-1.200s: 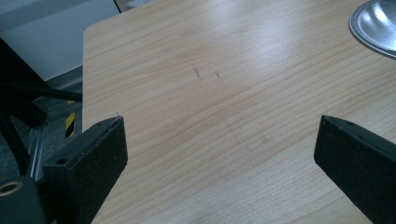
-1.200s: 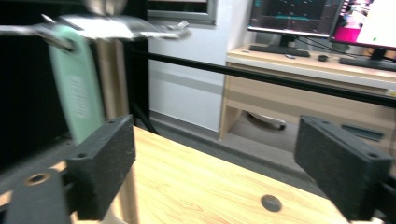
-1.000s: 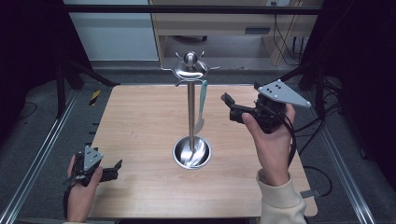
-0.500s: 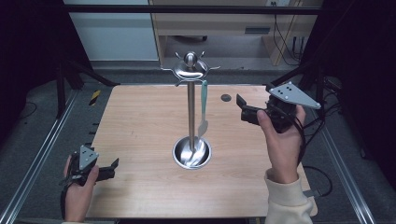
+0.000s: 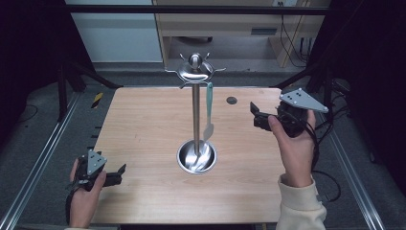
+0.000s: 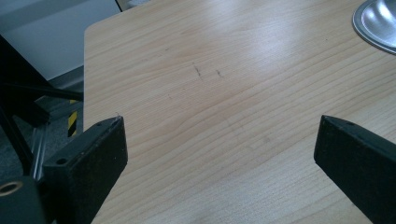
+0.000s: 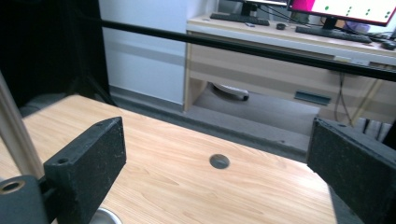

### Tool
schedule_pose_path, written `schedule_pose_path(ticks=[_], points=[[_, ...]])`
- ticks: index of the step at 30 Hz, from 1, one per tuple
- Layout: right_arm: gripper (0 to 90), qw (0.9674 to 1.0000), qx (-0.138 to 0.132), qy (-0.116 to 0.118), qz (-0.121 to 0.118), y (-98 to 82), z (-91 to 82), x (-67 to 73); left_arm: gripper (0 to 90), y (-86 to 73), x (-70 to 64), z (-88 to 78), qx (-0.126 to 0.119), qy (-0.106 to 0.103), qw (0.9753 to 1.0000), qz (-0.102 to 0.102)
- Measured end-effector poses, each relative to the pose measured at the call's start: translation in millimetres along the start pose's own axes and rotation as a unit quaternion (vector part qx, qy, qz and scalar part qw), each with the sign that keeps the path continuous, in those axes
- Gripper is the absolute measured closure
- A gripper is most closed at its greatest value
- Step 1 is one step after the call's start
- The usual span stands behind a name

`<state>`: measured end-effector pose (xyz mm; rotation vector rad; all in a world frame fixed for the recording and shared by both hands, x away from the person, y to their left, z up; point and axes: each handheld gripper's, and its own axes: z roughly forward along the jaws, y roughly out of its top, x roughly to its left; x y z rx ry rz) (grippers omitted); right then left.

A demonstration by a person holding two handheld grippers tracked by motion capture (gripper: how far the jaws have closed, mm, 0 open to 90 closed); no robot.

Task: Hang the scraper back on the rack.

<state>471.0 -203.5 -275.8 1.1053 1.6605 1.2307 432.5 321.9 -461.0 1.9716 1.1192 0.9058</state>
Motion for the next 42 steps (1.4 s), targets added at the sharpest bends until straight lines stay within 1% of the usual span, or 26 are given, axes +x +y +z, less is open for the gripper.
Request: schedule_pose_path(ticks=[1, 6, 10, 13, 16, 19, 22, 23, 24, 26, 27, 28, 31, 35, 37, 38, 41, 42], points=[[5.7, 1.0, 0.001, -0.002, 0.001, -1.4, 0.3, -0.6, 2.6, -0.2, 0.3, 0.0, 0.0, 0.004, 1.0, 0.0], [6.6, 0.9999, 0.014, 0.002, 0.0, -8.5, 5.0, -2.5, 2.5, -1.1, 2.3, -0.5, 0.0, 0.007, 1.0, -0.004], [8.1, 0.9996, 0.028, -0.002, -0.004, -22.7, 14.2, -3.7, 2.5, -1.2, 3.2, -0.7, 0.0, 0.01, 0.9999, -0.004], [8.3, 0.9989, 0.046, 0.003, -0.004, -32.3, 19.9, -3.3, 2.5, -1.7, 3.8, -1.4, 0.0, 0.012, 0.9999, -0.005], [8.8, 0.9983, 0.058, 0.008, -0.003, -42.1, 24.5, -2.4, 2.6, -1.8, 4.3, -1.7, 0.0, 0.016, 0.9999, -0.006], [9.0, 0.9975, 0.071, 0.007, -0.005, -53.6, 30.4, -1.7, 2.5, -2.0, 4.7, -1.4, 0.001, 0.018, 0.9998, -0.006], [10.2, 0.9969, 0.078, 0.009, 0.0, -64.6, 35.6, -1.8, 2.6, -2.4, 5.6, -2.3, 0.0, 0.02, 0.9998, -0.007], [10.2, 0.9969, 0.078, 0.009, 0.0, -64.6, 35.6, -1.8, 2.6, -2.4, 5.6, -2.3, 0.0, 0.02, 0.9998, -0.007], [10.7, 0.9965, 0.083, 0.007, 0.005, -71.8, 38.7, -2.2, 2.6, -2.7, 6.5, -2.4, -0.002, 0.023, 0.9997, -0.009], [11.2, 0.9959, 0.09, 0.005, 0.008, -79.1, 41.1, -2.8, 2.6, -2.7, 6.9, -2.5, -0.004, 0.023, 0.9997, -0.01], [11.4, 0.9953, 0.096, 0.009, 0.012, -82.8, 42.3, -3.4, 2.6, -1.8, 6.8, -2.5, -0.013, 0.019, 0.9997, -0.01], [11.3, 0.9946, 0.103, 0.011, 0.015, -86.6, 43.9, -4.1, 2.6, -1.2, 6.2, -2.6, -0.016, 0.021, 0.9996, -0.008], [11.3, 0.9935, 0.111, 0.008, 0.024, -98.3, 47.0, -6.2, 2.6, -0.3, 4.2, -1.9, -0.016, 0.021, 0.9997, 0.001], [12.1, 0.9922, 0.122, -0.006, 0.025, -110.7, 51.8, -9.7, 2.6, -0.4, 3.6, -0.8, -0.013, 0.023, 0.9996, 0.0], [12.9, 0.9914, 0.128, -0.014, 0.022, -116.6, 54.4, -10.3, 2.6, -0.5, 4.4, -1.3, -0.018, 0.021, 0.9996, -0.001], [13.1, 0.9911, 0.13, -0.015, 0.022, -119.9, 56.2, -10.4, 2.5, 0.2, 4.9, -2.7, -0.028, 0.021, 0.9994, -0.004], [14.1, 0.9901, 0.138, -0.02, 0.012, -129.3, 60.7, -10.8, 2.5, 0.7, 4.7, -3.0, -0.03, 0.023, 0.9993, -0.001], [14.1, 0.9901, 0.138, -0.02, 0.012, -129.3, 60.7, -10.8, 2.5, 0.8, 4.6, -2.8, -0.03, 0.022, 0.9993, 0.0]])
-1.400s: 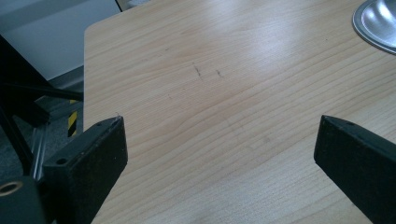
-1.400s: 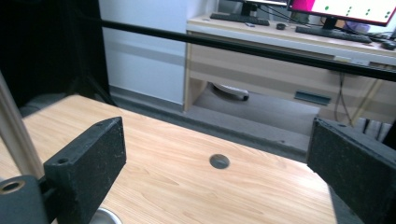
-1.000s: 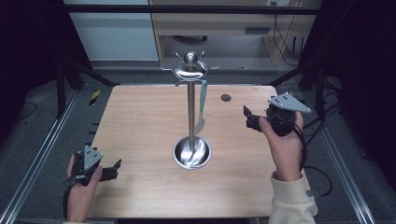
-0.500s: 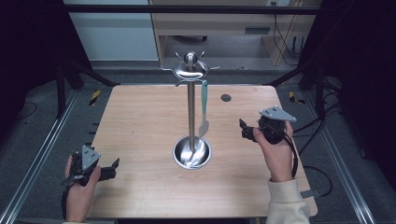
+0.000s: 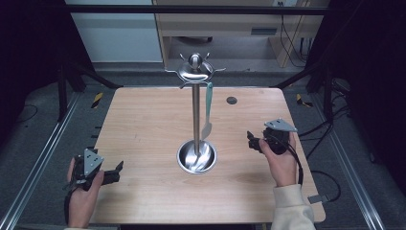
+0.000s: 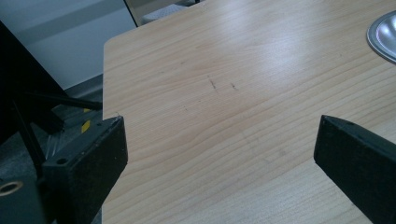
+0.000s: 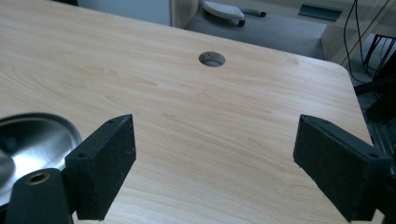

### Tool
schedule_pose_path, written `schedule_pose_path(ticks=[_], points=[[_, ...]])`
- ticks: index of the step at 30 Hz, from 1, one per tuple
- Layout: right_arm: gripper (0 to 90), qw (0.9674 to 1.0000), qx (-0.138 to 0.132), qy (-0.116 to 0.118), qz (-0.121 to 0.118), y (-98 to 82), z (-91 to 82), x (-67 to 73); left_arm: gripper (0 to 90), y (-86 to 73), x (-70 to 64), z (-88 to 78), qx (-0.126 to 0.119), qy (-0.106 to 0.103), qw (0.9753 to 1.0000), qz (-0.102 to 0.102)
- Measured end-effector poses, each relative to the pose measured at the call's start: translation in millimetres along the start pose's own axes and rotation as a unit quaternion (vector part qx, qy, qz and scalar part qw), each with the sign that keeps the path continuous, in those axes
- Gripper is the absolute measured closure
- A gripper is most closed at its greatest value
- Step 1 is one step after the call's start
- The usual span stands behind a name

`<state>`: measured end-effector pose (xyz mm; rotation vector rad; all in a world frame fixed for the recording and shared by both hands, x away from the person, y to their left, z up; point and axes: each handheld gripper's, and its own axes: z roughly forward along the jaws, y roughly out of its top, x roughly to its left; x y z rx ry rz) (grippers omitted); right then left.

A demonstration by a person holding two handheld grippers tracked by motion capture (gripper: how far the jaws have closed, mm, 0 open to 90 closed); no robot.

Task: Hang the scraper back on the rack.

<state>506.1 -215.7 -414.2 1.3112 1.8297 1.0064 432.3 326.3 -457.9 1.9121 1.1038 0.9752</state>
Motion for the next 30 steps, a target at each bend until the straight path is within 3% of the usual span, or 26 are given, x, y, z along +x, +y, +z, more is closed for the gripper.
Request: schedule_pose_path(ticks=[6, 10, 16, 21, 24, 30], points=[[14.9, 0.9997, 0.022, -0.002, -0.012, -17.4, 15.5, -1.4, 2.5, 0.1, -0.7, 0.5, 0.002, 0.0, 1.0, 0.0], [15.8, 0.9994, 0.034, 0.003, 0.001, -28.3, 24.0, -5.4, 2.5, 0.1, -0.4, 1.1, 0.002, 0.001, 1.0, 0.0], [16.0, 0.9986, 0.041, 0.032, 0.006, -35.6, 32.7, -4.3, 2.5, 0.0, -1.5, 2.3, 0.007, -0.004, 1.0, 0.002], [17.1, 0.9984, 0.038, 0.042, -0.002, -38.7, 39.2, 0.0, 2.5, 0.4, -2.8, 2.6, 0.008, -0.005, 0.9999, 0.003], [19.7, 0.9989, 0.03, 0.033, -0.016, -38.9, 40.2, 2.1, 2.5, 0.4, -3.2, 3.2, 0.009, -0.007, 0.9999, 0.005], [19.4, 0.9987, 0.027, 0.037, -0.022, -41.8, 45.9, 6.1, 2.5, 0.8, -4.9, 3.9, 0.011, -0.009, 0.9999, 0.008]])
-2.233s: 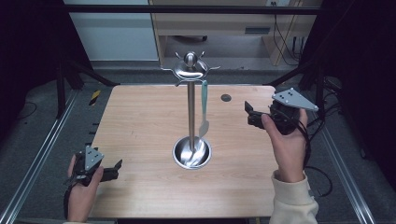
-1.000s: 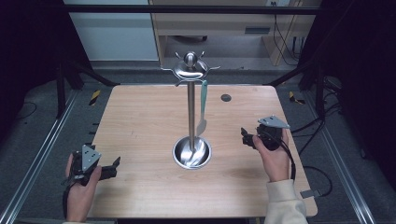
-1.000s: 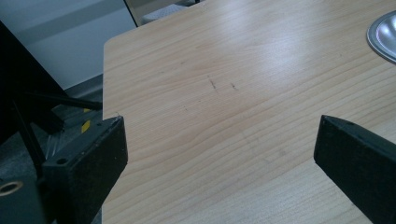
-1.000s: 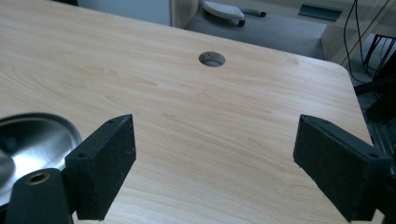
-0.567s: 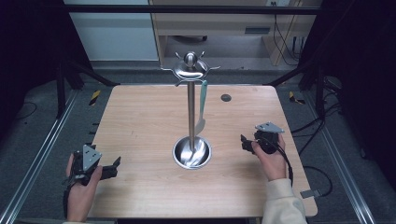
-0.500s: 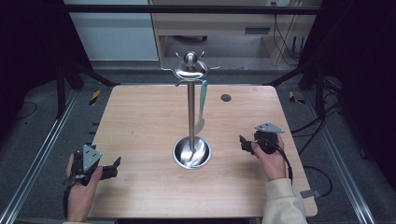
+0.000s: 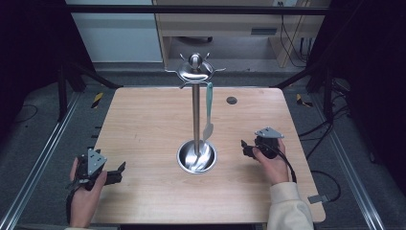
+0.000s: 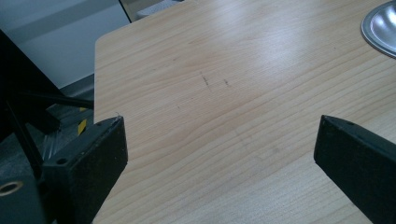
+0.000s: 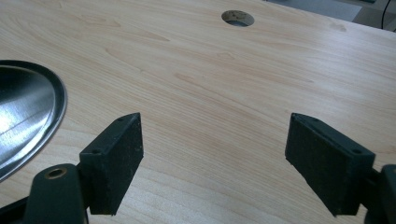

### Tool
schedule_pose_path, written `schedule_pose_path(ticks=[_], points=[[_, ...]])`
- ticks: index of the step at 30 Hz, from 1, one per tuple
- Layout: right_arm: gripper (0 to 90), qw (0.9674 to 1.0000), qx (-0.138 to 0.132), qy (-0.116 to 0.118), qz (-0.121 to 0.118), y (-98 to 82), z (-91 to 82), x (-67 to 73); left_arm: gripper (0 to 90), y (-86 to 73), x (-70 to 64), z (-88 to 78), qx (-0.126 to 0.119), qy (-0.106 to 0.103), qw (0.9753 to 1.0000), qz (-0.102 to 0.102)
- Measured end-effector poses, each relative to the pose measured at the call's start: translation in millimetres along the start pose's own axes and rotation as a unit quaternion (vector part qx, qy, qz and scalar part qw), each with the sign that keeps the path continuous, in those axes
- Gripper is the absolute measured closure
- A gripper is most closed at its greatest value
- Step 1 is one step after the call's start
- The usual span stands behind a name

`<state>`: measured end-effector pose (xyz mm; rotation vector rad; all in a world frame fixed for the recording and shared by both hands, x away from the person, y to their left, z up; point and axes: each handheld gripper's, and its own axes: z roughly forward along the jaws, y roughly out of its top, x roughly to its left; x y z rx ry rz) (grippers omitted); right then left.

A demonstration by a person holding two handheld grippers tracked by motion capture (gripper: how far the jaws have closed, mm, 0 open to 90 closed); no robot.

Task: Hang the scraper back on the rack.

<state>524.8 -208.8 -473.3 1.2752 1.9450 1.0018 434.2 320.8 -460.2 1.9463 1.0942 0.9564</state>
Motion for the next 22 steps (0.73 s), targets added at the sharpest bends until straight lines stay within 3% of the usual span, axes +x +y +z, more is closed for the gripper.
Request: schedule_pose_path(ticks=[11, 22], points=[[17.0, 0.9999, 0.005, 0.011, 0.003, -2.2, 9.7, 8.9, 2.5, 0.1, -1.4, 1.5, 0.003, -0.002, 1.0, 0.002], [12.0, 0.9989, 0.041, 0.023, -0.007, -4.0, 14.3, 17.0, 2.5, 0.1, -0.7, 1.3, 0.004, -0.002, 1.0, 0.002]])
